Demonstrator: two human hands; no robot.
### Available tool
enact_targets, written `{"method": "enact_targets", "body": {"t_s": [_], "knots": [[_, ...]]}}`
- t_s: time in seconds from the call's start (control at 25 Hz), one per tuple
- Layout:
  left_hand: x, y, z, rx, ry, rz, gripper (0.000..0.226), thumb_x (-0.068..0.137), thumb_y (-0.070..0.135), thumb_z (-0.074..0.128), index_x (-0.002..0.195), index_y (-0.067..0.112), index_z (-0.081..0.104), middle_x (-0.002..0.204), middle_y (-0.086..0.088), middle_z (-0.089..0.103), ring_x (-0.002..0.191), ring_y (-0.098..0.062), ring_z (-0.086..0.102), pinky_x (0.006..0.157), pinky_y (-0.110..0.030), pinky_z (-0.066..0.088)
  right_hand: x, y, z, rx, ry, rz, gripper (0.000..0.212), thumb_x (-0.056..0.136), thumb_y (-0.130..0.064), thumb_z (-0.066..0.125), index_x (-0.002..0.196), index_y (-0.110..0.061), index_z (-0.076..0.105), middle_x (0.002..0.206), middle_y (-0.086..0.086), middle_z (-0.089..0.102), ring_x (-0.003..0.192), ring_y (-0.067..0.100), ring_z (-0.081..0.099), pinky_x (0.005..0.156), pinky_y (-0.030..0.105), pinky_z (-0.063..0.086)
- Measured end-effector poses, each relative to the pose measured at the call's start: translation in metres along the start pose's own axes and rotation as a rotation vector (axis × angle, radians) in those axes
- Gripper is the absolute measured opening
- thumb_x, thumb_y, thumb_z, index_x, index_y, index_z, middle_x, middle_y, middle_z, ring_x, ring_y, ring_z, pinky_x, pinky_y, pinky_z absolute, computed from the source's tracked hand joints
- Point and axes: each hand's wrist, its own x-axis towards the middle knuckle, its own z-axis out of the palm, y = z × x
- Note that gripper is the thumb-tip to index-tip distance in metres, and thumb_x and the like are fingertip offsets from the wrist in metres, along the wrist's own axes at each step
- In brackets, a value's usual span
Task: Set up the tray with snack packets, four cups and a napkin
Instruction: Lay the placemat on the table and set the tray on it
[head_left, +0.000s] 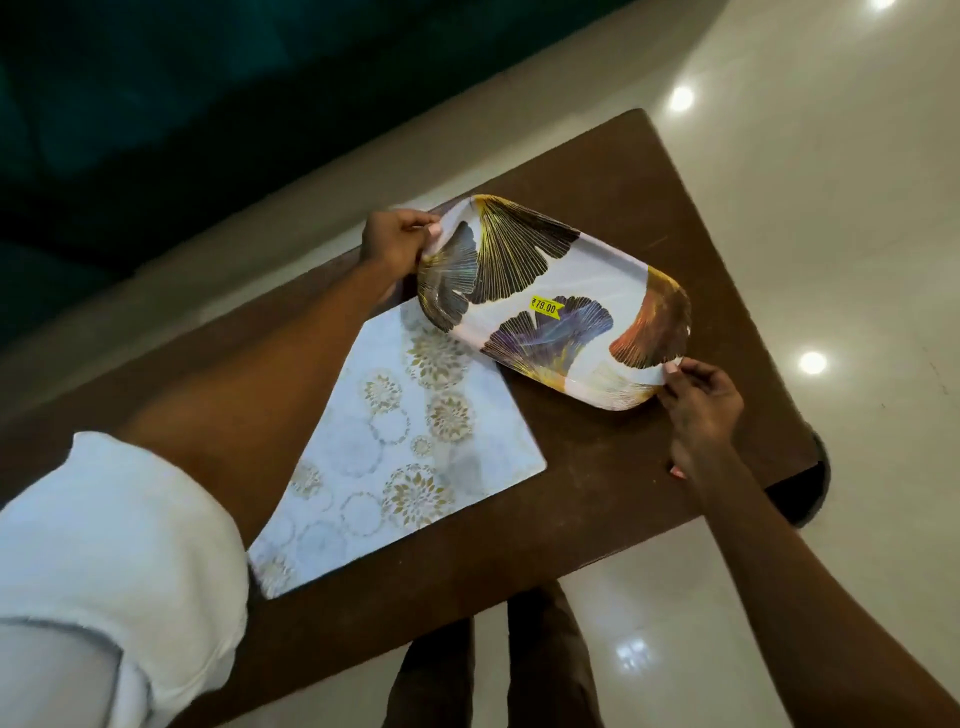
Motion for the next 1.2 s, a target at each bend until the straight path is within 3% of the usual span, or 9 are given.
{"method": "enact_targets", "body": {"t_s": [0.08,0.24,0.44,0.6,0.72,0.84,1.0,1.2], "knots": [[-0.034,-0.044,-0.055,-0.112,0.031,-0.100,0.028,0.096,0.009,0.070,0.122,-0.001,0.071,0.105,-0.018,0.071,0.083,-0.024,0.066,0.080,-0.042,0.061,-0.014,0.002,0.025,-0.077,-0.113,-0.040,0.016,0.092,-0.001,0.074,0.103,-0.010,0.067,0.091,0.005,0.070,0.078,0.011,0.068,0.064,0.022,0.056],[-0.105,-0.127,-0.147,-0.186,0.169,-0.205,0.030,0.100,0.014,0.065,0.127,0.002,0.069,0.101,-0.014,0.067,0.068,-0.017,0.058,0.054,-0.023,0.059,-0.053,0.008,0.092,-0.269,-0.337,-0.136,0.031,0.092,0.002,0.072,0.123,0.000,0.069,0.102,0.011,0.073,0.084,0.014,0.069,0.073,0.023,0.061],[-0.183,-0.219,-0.209,-0.329,0.299,-0.307,0.027,0.102,0.006,0.060,0.128,0.004,0.067,0.101,-0.015,0.066,0.069,-0.018,0.062,0.055,-0.022,0.060,-0.102,0.034,0.157,-0.397,-0.520,-0.125,0.032,0.094,0.002,0.070,0.126,0.004,0.068,0.109,0.015,0.074,0.095,0.023,0.070,0.082,0.033,0.063],[-0.222,-0.277,-0.223,-0.390,0.340,-0.374,0.032,0.098,0.003,0.065,0.130,0.003,0.067,0.102,-0.015,0.067,0.082,-0.022,0.067,0.074,-0.038,0.063,-0.126,0.059,0.173,-0.472,-0.575,-0.066,0.035,0.096,0.004,0.066,0.131,0.008,0.063,0.111,0.017,0.068,0.102,0.027,0.063,0.097,0.045,0.057],[-0.236,-0.302,-0.218,-0.426,0.343,-0.405,0.035,0.097,0.005,0.068,0.131,-0.001,0.064,0.105,-0.011,0.070,0.080,-0.015,0.067,0.077,-0.036,0.062,-0.130,0.071,0.173,-0.534,-0.572,-0.046,0.037,0.097,0.003,0.065,0.134,0.008,0.061,0.120,0.021,0.067,0.108,0.029,0.063,0.102,0.048,0.054],[-0.240,-0.311,-0.207,-0.467,0.322,-0.417,0.037,0.096,0.005,0.069,0.131,-0.005,0.062,0.107,-0.014,0.070,0.080,-0.014,0.066,0.072,-0.029,0.061,-0.127,0.075,0.166,-0.573,-0.557,-0.044,0.037,0.097,0.002,0.066,0.133,0.007,0.062,0.125,0.022,0.067,0.111,0.030,0.064,0.101,0.047,0.055],[-0.237,-0.309,-0.196,-0.488,0.305,-0.395,0.034,0.095,0.004,0.070,0.127,-0.004,0.064,0.096,-0.009,0.070,0.076,-0.011,0.065,0.064,-0.022,0.060,-0.121,0.074,0.159,-0.605,-0.492,-0.057,0.034,0.097,0.003,0.065,0.131,0.005,0.063,0.114,0.017,0.068,0.106,0.028,0.065,0.094,0.044,0.057],[-0.231,-0.301,-0.191,-0.491,0.303,-0.382,0.033,0.095,0.004,0.070,0.127,-0.002,0.066,0.101,-0.010,0.071,0.080,-0.013,0.067,0.069,-0.027,0.061,-0.113,0.074,0.148,-0.641,-0.466,-0.057,0.031,0.097,0.004,0.065,0.128,0.004,0.065,0.110,0.014,0.070,0.103,0.026,0.066,0.089,0.040,0.059]]}}
